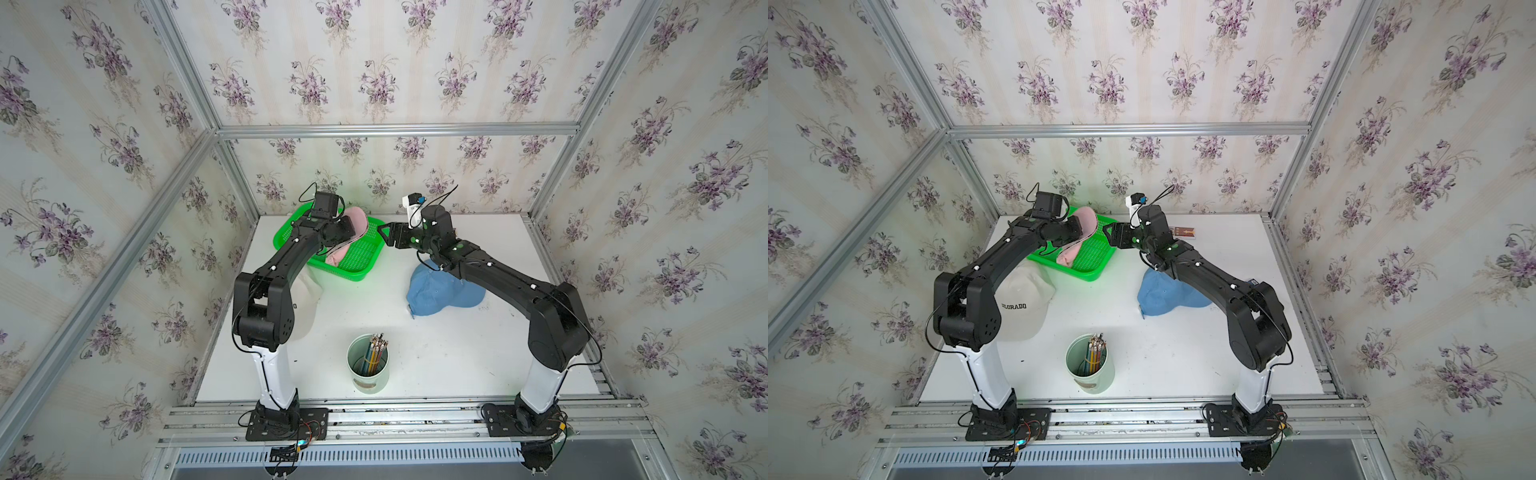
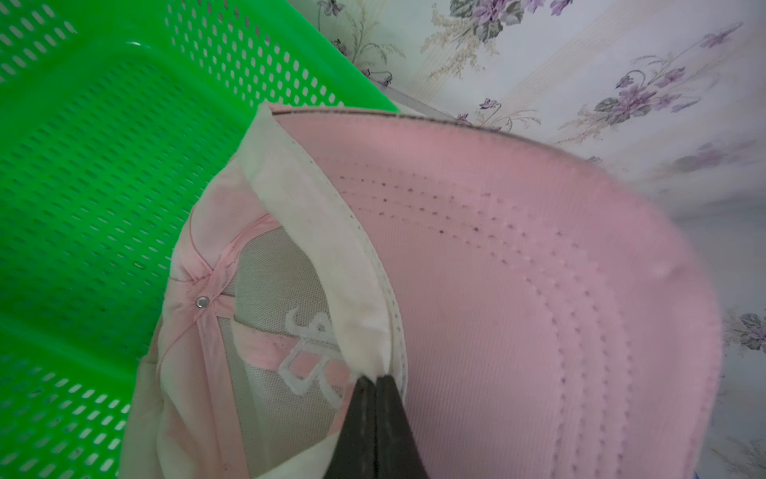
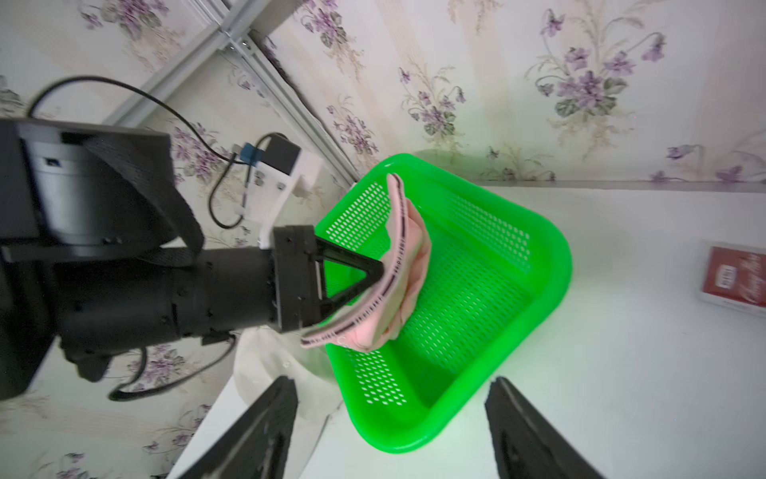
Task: Turn the baseball cap inside out
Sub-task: Turn over the baseball cap.
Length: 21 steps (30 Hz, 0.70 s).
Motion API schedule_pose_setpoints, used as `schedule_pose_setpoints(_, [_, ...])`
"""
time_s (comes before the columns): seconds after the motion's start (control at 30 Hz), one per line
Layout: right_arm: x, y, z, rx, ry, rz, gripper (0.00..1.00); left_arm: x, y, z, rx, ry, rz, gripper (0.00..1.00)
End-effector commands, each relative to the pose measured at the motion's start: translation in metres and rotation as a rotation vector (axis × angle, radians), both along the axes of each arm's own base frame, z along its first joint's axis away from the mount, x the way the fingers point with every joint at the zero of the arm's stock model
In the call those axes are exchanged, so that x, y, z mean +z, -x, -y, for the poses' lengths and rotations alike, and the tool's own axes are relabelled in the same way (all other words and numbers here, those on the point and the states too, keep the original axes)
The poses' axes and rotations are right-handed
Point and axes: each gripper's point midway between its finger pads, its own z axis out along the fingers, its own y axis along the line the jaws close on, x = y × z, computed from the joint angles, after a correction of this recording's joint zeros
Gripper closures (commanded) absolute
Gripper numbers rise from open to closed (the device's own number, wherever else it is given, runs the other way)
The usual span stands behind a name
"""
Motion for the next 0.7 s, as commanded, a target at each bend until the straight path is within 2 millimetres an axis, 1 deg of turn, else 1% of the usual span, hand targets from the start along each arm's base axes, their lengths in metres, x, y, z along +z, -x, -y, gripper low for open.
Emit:
schedule_pose_setpoints(0.0, [0.022, -0.005, -0.018, 0.051, -0.112, 0.013, 0.23, 0.015, -0.006, 0.006, -0.039, 0.019, 0.067, 1.0])
schedule_pose_setpoints(0.13, [0.0, -0.016, -0.029, 0.054, -0.107, -0.046, 0.24, 0.012, -0.005, 0.009, -0.049, 0.03, 0.065, 1.0])
schedule_pose_setpoints(0.23, [-0.02, -0.025, -0.037, 0.05, -0.094, -0.092, 0.26, 0.008, -0.004, 0.01, -0.051, 0.04, 0.062, 1.0])
schedule_pose_setpoints(0.3, [-0.028, -0.03, -0.04, 0.047, -0.091, -0.101, 0.26, 0.007, -0.004, 0.013, -0.056, 0.052, 0.063, 1.0])
schedule_pose_setpoints(0.47, [-0.04, -0.039, -0.044, 0.021, -0.069, -0.117, 0.28, 0.004, -0.002, 0.02, -0.075, 0.072, 0.065, 1.0])
schedule_pose_setpoints(0.6, [-0.051, -0.047, -0.047, 0.006, -0.053, -0.142, 0.34, 0.007, 0.001, 0.029, -0.105, 0.079, 0.076, 1.0])
schedule_pose_setpoints(0.67, [-0.058, -0.05, -0.048, -0.002, -0.037, -0.16, 0.42, 0.008, 0.002, 0.033, -0.114, 0.078, 0.077, 1.0])
